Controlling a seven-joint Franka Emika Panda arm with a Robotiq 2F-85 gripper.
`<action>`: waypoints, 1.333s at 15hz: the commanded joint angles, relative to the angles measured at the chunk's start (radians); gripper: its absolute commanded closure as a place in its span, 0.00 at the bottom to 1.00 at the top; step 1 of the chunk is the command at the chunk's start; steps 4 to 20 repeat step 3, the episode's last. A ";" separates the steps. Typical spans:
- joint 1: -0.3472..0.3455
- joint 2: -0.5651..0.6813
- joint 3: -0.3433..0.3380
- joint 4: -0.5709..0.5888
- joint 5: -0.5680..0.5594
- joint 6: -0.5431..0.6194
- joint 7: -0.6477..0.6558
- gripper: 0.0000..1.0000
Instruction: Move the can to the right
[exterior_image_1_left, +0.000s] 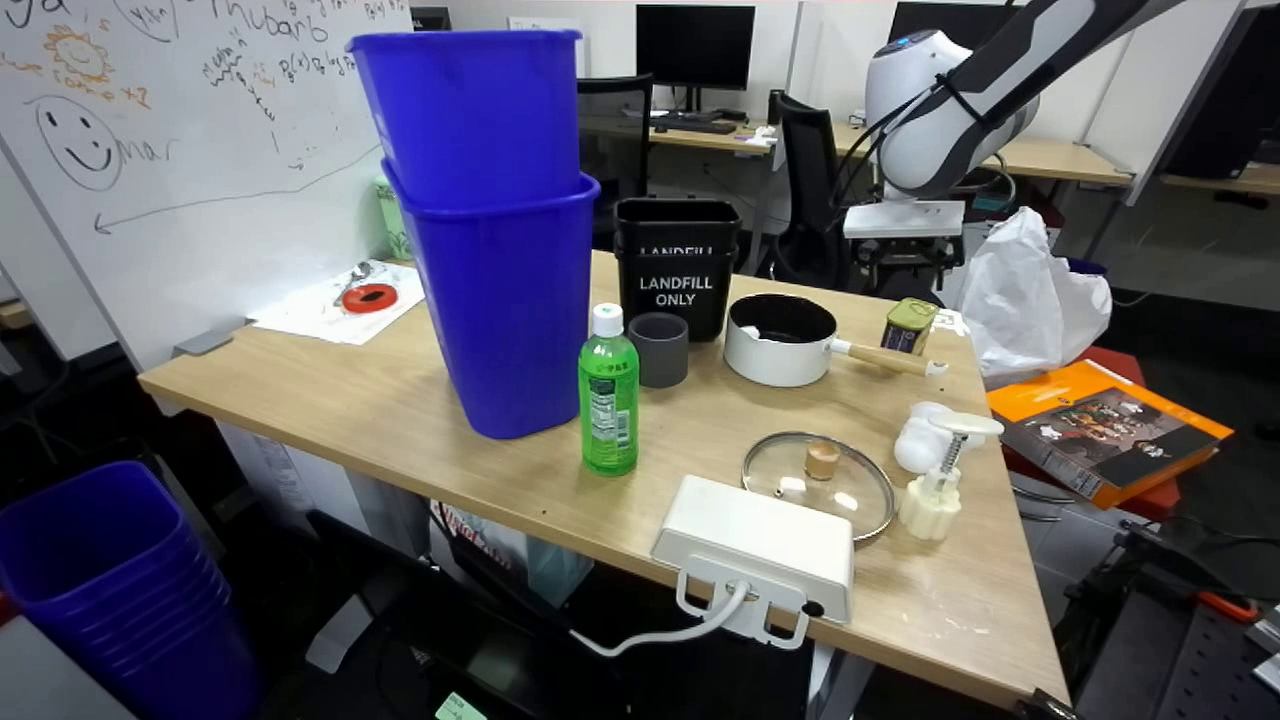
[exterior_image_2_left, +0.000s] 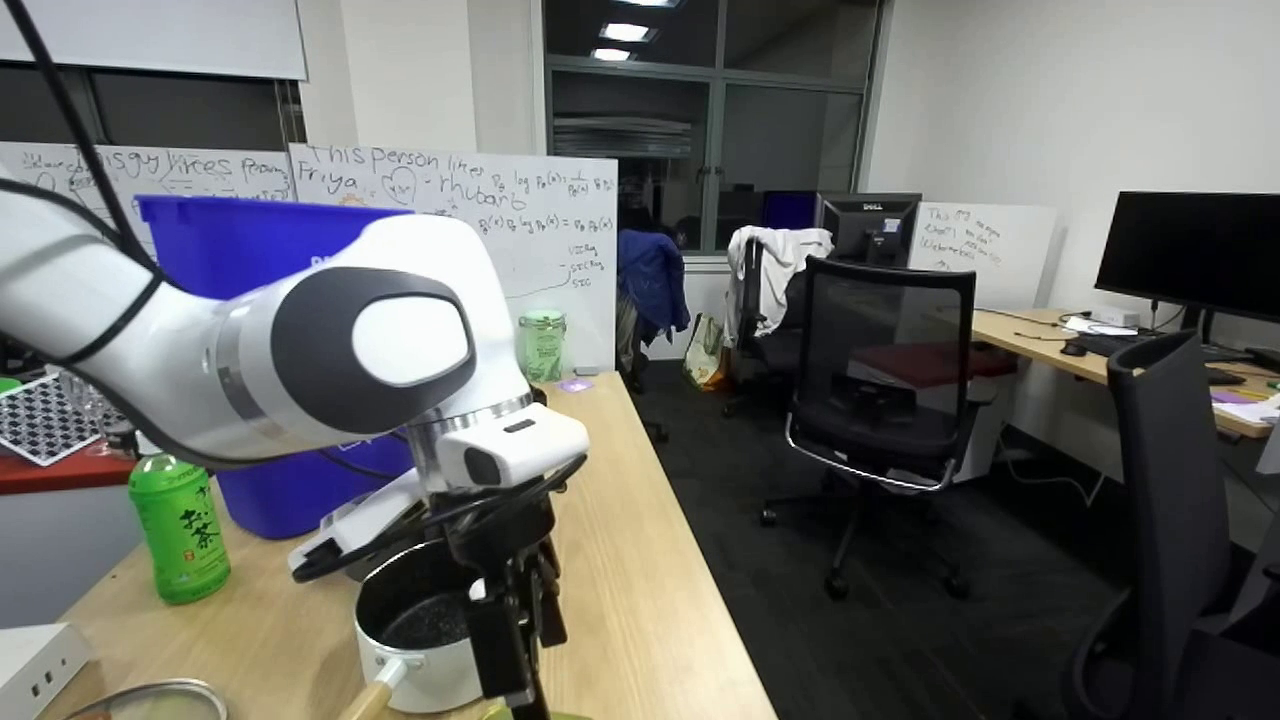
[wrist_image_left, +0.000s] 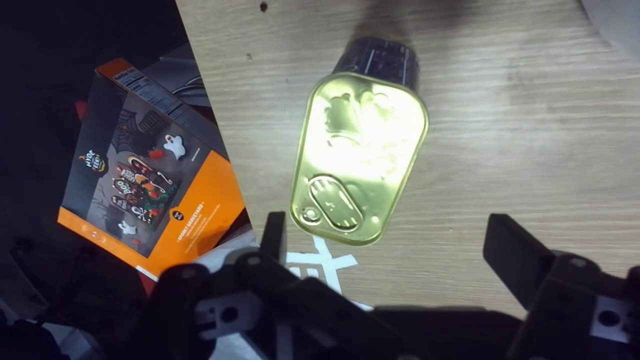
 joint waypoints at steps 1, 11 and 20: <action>0.019 0.006 -0.021 0.002 0.015 0.001 -0.011 0.00; 0.020 0.007 -0.022 0.003 0.015 0.001 -0.010 0.00; 0.020 0.007 -0.022 0.003 0.015 0.001 -0.010 0.00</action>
